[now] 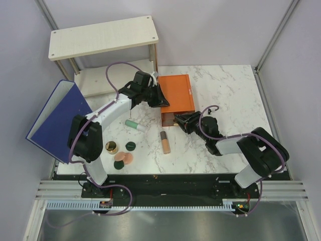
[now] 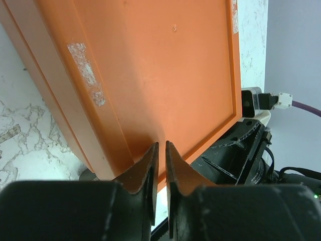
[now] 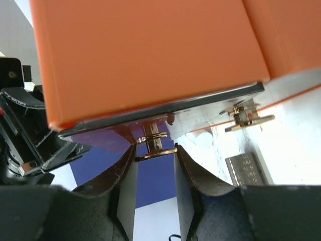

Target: Organize the makeup

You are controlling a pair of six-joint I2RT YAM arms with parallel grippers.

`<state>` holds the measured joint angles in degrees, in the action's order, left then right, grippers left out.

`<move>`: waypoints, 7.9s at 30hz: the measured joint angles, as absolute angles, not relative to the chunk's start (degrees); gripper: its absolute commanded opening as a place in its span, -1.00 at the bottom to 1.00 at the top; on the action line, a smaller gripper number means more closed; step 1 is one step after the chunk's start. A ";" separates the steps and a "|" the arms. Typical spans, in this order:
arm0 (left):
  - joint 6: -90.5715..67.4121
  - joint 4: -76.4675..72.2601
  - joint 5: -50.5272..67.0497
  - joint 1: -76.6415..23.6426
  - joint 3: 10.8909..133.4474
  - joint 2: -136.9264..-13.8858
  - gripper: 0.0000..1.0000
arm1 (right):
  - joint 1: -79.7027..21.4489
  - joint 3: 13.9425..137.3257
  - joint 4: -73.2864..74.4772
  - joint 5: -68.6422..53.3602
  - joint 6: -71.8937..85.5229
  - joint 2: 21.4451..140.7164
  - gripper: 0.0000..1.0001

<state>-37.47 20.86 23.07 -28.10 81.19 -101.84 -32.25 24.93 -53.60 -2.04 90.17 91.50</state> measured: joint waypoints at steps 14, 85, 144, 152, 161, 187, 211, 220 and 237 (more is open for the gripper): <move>-37.52 20.97 23.29 -28.16 84.03 -104.60 -0.75 | -35.86 22.55 -29.93 -1.21 90.76 73.76 -1.00; 2.61 37.12 -2.83 -28.51 72.42 -80.14 0.47 | -43.40 52.64 28.86 9.17 65.54 47.03 0.88; 24.14 27.29 -4.43 -25.12 62.74 -101.38 -0.97 | -35.35 64.03 33.47 15.33 52.01 54.06 0.96; 21.28 33.43 -5.15 -22.44 63.35 -85.43 -0.96 | -35.22 63.26 33.10 15.09 51.00 55.99 0.83; 11.55 33.45 6.28 -24.05 65.08 -68.38 -0.97 | -35.07 71.79 30.28 15.53 40.97 72.14 0.78; -7.55 10.98 7.14 -52.16 70.19 -81.52 -0.97 | -26.74 86.72 24.14 5.56 32.73 99.92 -1.00; -1.10 15.88 -5.65 -56.03 75.16 -93.49 -0.25 | -23.83 86.65 22.68 -5.02 35.79 104.12 -1.00; 1.41 17.65 -9.04 -56.73 75.24 -93.49 0.71 | -22.83 86.61 22.68 -6.57 35.86 104.25 -1.00; 5.69 19.97 -14.63 -56.75 76.53 -82.39 0.99 | -22.59 86.61 21.80 -7.73 36.27 104.68 -1.00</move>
<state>5.69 19.97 -14.63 -56.75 76.53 -82.39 -22.59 86.61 21.80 -7.73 36.27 104.68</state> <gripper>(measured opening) 0.988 0.007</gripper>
